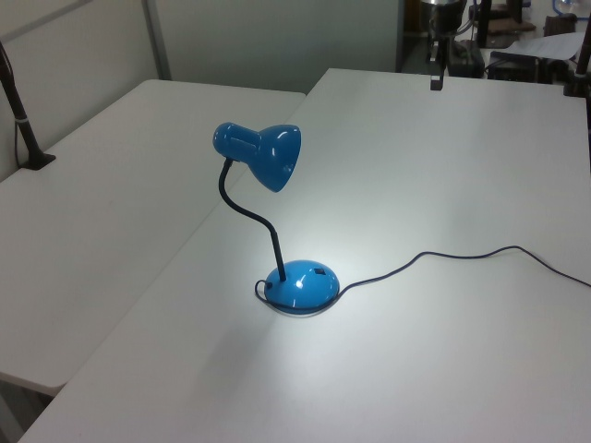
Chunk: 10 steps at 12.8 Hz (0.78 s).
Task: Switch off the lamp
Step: 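Move the gripper over the blue lamp base toward its switch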
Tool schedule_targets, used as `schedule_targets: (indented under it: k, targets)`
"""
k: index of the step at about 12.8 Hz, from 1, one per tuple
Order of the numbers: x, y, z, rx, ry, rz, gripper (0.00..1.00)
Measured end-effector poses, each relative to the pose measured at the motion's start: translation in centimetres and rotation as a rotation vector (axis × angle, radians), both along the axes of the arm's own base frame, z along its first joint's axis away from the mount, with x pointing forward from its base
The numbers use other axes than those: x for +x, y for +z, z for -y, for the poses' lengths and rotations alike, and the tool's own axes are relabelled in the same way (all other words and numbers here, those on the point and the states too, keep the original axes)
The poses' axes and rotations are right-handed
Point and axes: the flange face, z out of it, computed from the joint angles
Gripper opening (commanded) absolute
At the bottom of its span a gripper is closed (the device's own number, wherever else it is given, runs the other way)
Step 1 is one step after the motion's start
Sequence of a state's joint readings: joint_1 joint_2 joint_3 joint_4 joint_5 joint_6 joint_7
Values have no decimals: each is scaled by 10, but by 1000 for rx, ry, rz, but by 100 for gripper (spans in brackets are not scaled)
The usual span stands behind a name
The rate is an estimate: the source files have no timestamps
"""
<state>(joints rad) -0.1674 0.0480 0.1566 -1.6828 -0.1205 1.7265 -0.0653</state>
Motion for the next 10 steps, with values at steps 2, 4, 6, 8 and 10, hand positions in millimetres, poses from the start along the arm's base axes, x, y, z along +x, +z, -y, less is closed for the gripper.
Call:
schedule_targets:
  k: [2, 4, 6, 8, 10]
  targets:
    - [4, -8, -16, 4, 37, -2, 0]
    - [11, -29, -47, 9, 97, 10, 0]
    - [16, -52, -78, 15, 154, -5, 0]
    - [23, -78, -119, 24, 225, -10, 0]
    - [32, -96, -147, 38, 275, 33, 0]
